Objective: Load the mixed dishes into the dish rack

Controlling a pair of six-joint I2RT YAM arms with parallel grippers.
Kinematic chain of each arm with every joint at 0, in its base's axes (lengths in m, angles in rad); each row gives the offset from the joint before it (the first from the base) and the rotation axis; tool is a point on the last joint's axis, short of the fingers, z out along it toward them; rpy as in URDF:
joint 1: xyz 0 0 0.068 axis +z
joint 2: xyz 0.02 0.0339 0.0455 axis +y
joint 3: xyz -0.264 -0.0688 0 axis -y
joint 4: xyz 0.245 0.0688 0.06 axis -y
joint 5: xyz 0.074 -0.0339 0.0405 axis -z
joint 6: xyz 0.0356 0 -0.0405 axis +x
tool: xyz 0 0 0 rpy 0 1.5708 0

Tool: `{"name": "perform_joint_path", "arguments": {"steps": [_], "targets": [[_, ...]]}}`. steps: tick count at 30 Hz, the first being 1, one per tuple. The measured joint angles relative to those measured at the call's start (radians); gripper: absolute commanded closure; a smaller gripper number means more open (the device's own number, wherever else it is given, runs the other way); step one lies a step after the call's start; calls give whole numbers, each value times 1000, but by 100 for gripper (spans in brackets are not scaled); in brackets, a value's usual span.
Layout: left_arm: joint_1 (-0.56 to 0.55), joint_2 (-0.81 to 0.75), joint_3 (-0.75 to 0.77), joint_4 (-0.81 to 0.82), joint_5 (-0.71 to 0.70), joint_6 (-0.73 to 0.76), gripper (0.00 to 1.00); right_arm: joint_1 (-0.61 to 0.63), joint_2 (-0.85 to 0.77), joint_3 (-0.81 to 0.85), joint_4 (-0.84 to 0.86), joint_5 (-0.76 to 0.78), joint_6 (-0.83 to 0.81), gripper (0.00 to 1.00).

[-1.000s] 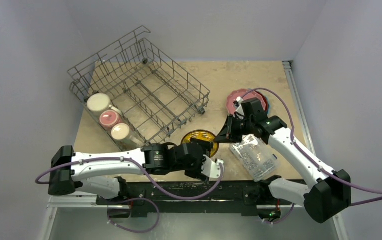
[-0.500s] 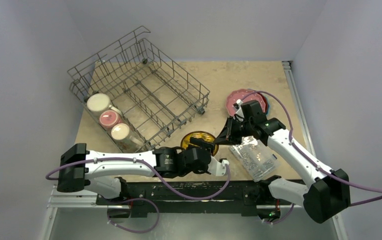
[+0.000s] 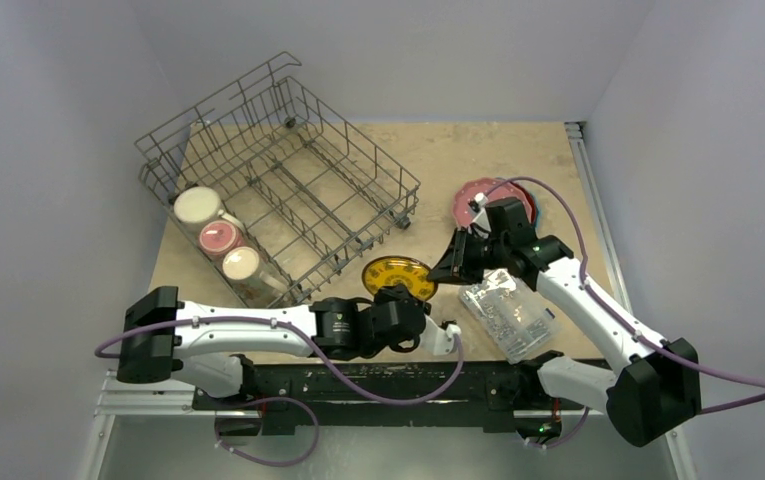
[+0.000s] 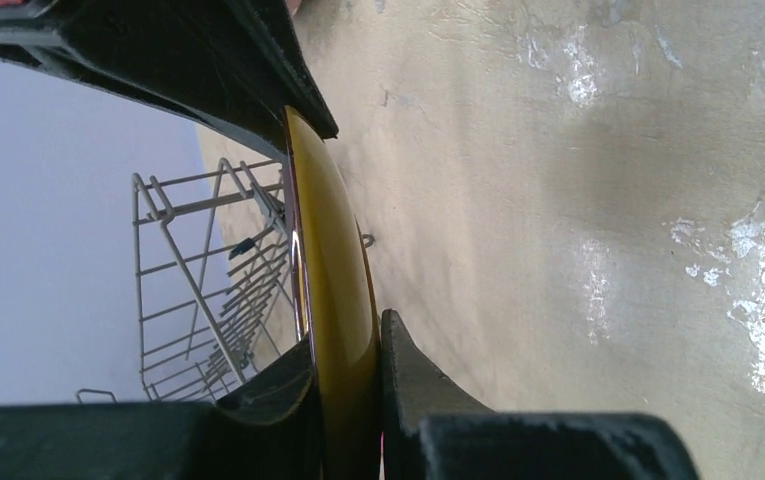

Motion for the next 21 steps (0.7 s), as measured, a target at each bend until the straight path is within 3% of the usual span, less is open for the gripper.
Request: {"name": "perform_joint_path", "arguments": {"steps": [2, 5, 9, 12, 16, 21], "targets": [[1, -8, -1, 4, 0, 0, 100, 0, 0, 0, 10, -22, -14, 67], [11, -32, -3, 16, 13, -6, 100, 9, 0, 5, 11, -48, -49, 41], [55, -98, -3, 16, 68, -42, 100, 13, -14, 93, -64, 66, -98, 17], [142, -166, 16, -6, 161, -113, 100, 14, -63, 214, -118, 211, -132, 12], [346, -239, 99, -36, 361, -225, 100, 14, -138, 426, -181, 443, -181, 5], [623, -203, 352, -130, 664, -382, 100, 13, -229, 515, -204, 633, -223, 5]]}}
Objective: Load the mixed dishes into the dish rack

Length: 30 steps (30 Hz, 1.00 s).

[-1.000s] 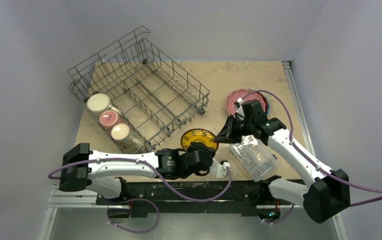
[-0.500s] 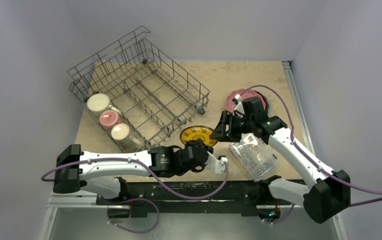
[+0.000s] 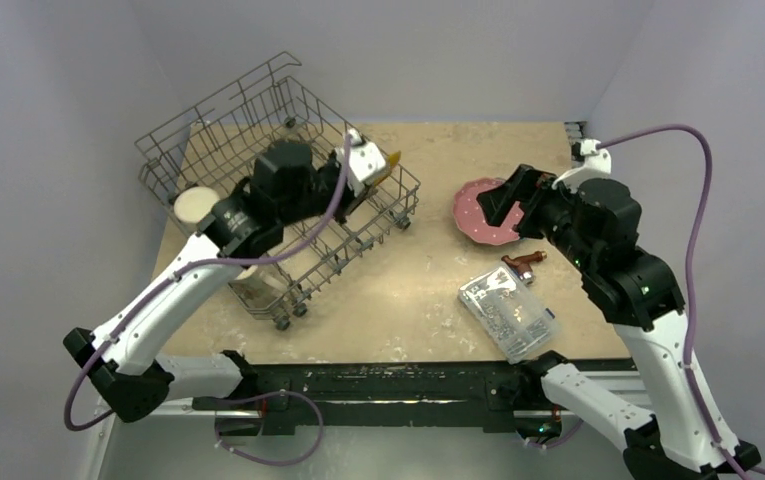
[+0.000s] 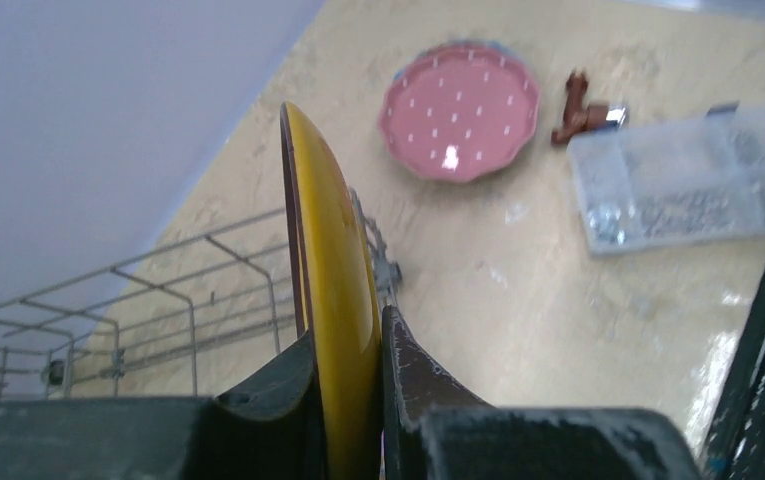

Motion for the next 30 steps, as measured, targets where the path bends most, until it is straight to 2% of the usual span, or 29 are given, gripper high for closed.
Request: {"name": "perform_joint_path", "arguments": {"steps": [4, 10, 19, 30], "targets": [[155, 113, 218, -43, 252, -99, 100, 0, -42, -37, -16, 22, -4, 5], [321, 234, 278, -126, 497, -172, 100, 0, 5, -126, -49, 0, -2, 6], [463, 348, 251, -124, 669, -290, 100, 0, 61, -138, -41, -29, 17, 6], [478, 483, 251, -185, 706, -315, 100, 0, 169, -144, 6, -75, 32, 7]]}}
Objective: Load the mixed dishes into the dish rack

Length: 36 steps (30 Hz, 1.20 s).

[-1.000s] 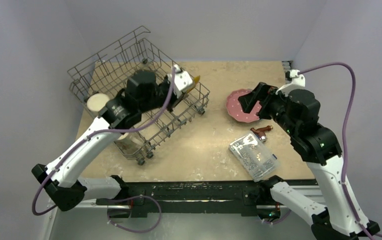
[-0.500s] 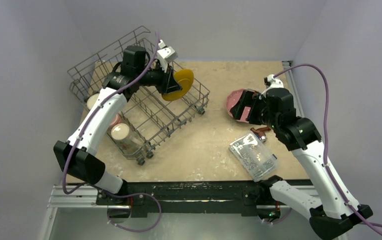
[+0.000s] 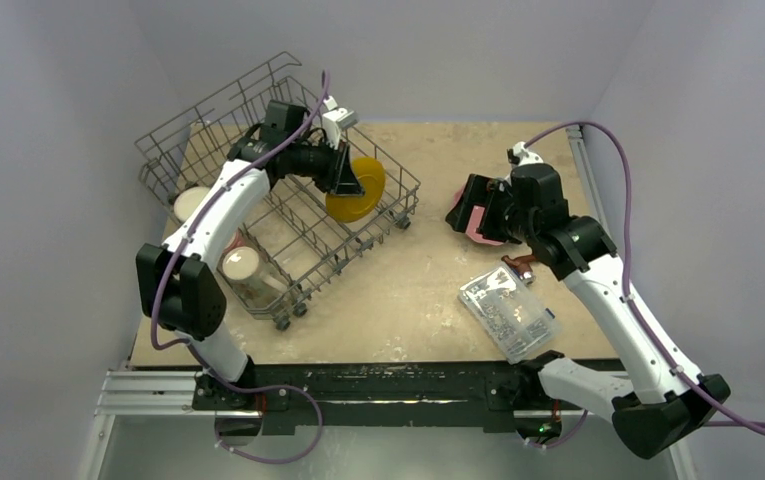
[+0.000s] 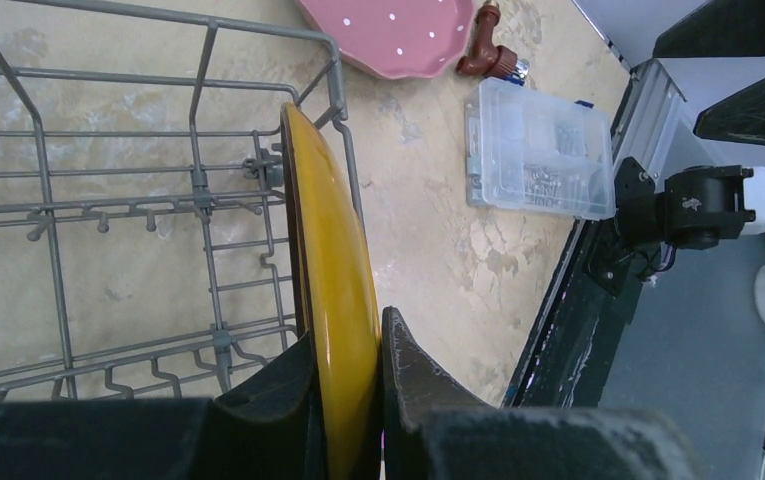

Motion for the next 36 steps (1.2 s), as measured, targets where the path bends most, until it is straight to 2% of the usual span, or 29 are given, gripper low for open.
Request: {"name": "perform_joint_path", "arguments": {"steps": [12, 26, 36], "targets": [[0, 57, 11, -50, 36, 32, 100, 0, -28, -30, 16, -14, 14, 7], [-6, 64, 10, -74, 47, 174, 100, 0, -58, -61, 22, -40, 19, 7], [-50, 122, 12, -129, 42, 239, 100, 0, -101, -90, 27, -44, 26, 7]]}}
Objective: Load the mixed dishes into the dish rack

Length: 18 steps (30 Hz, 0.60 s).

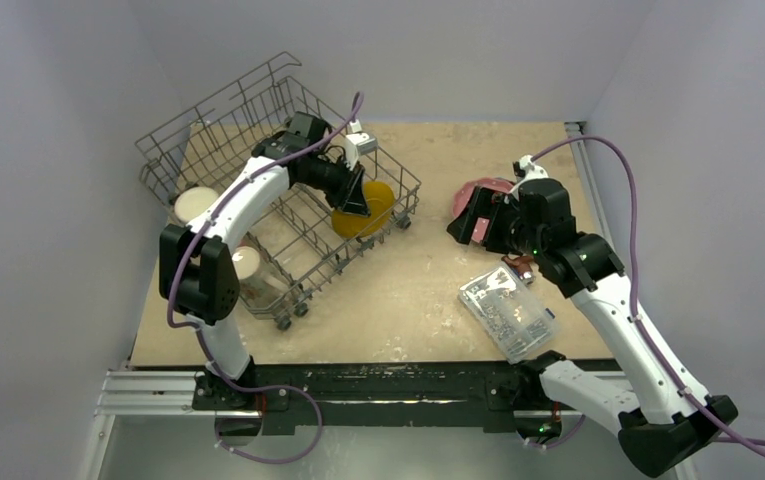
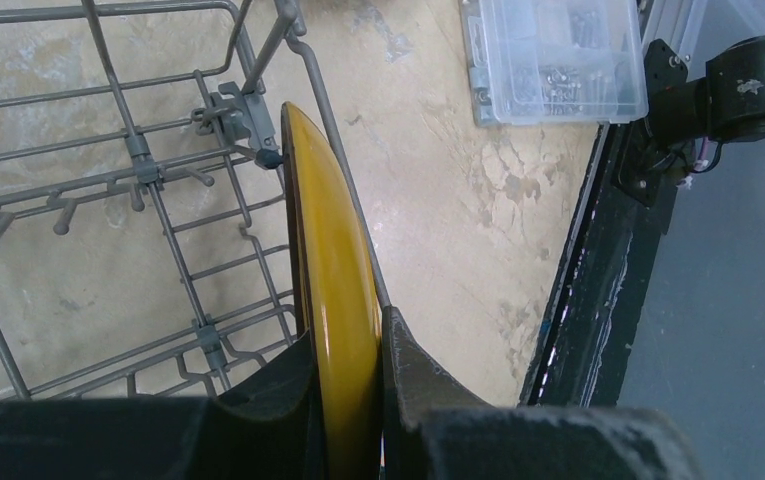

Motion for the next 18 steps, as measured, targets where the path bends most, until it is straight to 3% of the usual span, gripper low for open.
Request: {"name": "perform_joint_path", "arguments": {"steps": [18], "targets": [[-18, 0, 11, -20, -142, -20, 100, 0, -11, -36, 13, -16, 9, 7]]}}
